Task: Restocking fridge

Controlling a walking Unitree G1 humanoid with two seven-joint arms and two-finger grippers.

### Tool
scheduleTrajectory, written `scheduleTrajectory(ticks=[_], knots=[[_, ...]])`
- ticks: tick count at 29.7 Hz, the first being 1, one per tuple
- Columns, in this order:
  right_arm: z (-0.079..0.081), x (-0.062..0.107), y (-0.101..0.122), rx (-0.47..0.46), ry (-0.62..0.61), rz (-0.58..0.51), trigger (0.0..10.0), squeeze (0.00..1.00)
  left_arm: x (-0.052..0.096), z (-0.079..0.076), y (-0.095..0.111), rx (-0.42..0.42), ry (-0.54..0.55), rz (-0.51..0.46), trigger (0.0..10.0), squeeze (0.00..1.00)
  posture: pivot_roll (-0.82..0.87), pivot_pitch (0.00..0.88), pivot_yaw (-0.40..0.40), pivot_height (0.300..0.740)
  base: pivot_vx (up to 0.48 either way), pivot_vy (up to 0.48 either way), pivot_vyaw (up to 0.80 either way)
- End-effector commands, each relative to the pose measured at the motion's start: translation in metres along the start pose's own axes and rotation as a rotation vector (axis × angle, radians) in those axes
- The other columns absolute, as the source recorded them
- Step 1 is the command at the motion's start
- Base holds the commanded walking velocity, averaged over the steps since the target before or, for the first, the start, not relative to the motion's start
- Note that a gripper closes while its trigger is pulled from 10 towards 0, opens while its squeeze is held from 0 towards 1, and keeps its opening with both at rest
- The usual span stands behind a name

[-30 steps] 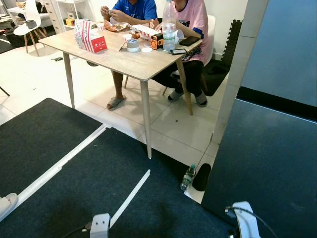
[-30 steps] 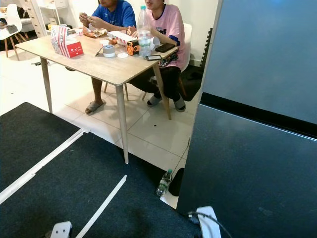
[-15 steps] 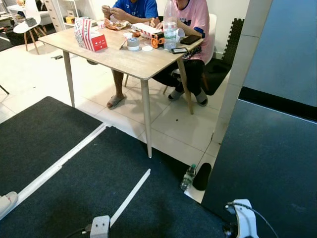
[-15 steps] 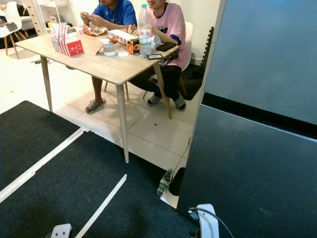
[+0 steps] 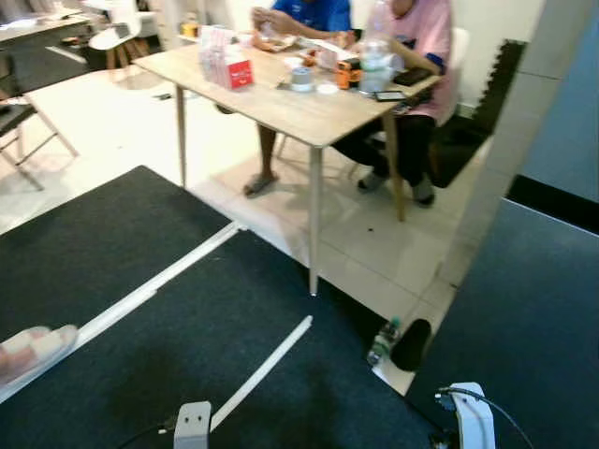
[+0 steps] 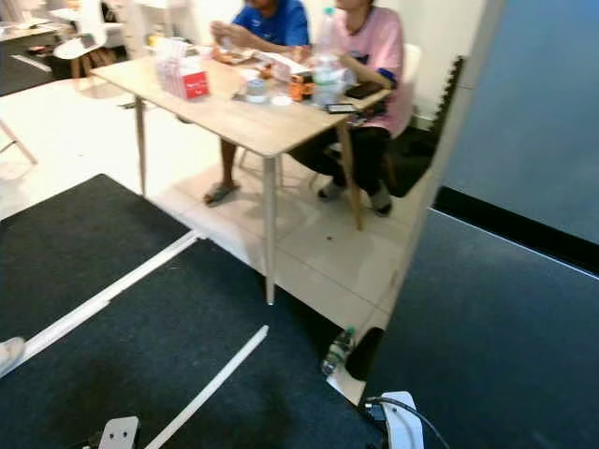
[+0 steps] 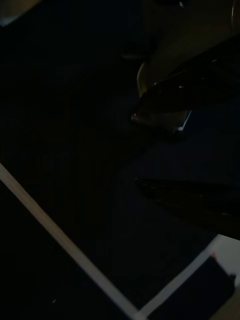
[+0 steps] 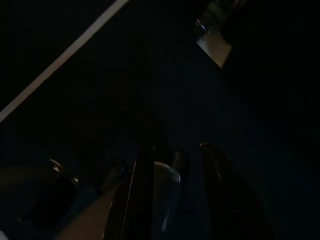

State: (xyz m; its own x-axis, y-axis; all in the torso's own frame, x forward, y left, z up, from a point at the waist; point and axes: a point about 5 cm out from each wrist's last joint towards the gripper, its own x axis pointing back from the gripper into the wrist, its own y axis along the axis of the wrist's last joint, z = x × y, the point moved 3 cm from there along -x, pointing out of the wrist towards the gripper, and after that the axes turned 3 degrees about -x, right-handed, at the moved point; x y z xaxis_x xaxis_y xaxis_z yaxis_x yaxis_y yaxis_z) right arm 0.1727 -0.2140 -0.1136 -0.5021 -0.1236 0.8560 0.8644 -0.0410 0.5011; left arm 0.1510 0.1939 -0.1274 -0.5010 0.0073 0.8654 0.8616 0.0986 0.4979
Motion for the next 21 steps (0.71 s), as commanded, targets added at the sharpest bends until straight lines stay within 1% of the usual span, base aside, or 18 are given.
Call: scheduleTrajectory(ticks=[1, 2, 5, 10, 11, 18, 21], knots=[[0.004, -0.002, 0.006, 0.006, 0.017, -0.01, 10.0, 0.0, -0.001, -0.004, 0.002, 0.025, -0.003, -0.007, 10.0, 0.0, -0.04, 0.0, -0.017, 0.74, 0.0, 0.0, 0.78], [0.005, -0.002, 0.007, 0.008, 0.019, -0.012, 10.0, 0.0, -0.002, -0.005, 0.005, 0.044, -0.008, -0.018, 10.0, 0.0, -0.04, 0.0, -0.012, 0.74, 0.0, 0.0, 0.78], [0.005, -0.002, 0.008, 0.01, 0.02, -0.012, 10.0, 0.0, -0.002, -0.005, 0.005, 0.044, -0.009, -0.018, 10.0, 0.0, -0.04, 0.0, -0.014, 0.74, 0.0, 0.0, 0.78], [0.005, -0.002, 0.008, 0.009, 0.022, -0.012, 10.0, 0.0, -0.001, -0.002, 0.001, 0.054, 0.0, -0.004, 10.0, 0.0, -0.04, 0.0, -0.017, 0.74, 0.0, 0.0, 0.78], [0.004, -0.001, 0.005, 0.007, 0.021, -0.008, 10.0, 0.0, 0.0, 0.0, -0.003, 0.058, 0.004, 0.009, 10.0, 0.0, -0.04, 0.0, -0.017, 0.74, 0.0, 0.0, 0.79], [0.0, 0.0, 0.001, 0.007, 0.01, 0.003, 10.0, 0.0, 0.001, 0.001, -0.006, 0.063, 0.004, 0.017, 10.0, 0.0, -0.05, 0.0, -0.017, 0.74, 0.0, 0.0, 0.79], [-0.001, 0.0, -0.001, 0.002, -0.002, 0.002, 10.0, 0.0, 0.001, 0.0, -0.007, 0.069, -0.001, 0.017, 10.0, 0.0, -0.05, 0.0, -0.01, 0.74, 0.0, 0.0, 0.49]])
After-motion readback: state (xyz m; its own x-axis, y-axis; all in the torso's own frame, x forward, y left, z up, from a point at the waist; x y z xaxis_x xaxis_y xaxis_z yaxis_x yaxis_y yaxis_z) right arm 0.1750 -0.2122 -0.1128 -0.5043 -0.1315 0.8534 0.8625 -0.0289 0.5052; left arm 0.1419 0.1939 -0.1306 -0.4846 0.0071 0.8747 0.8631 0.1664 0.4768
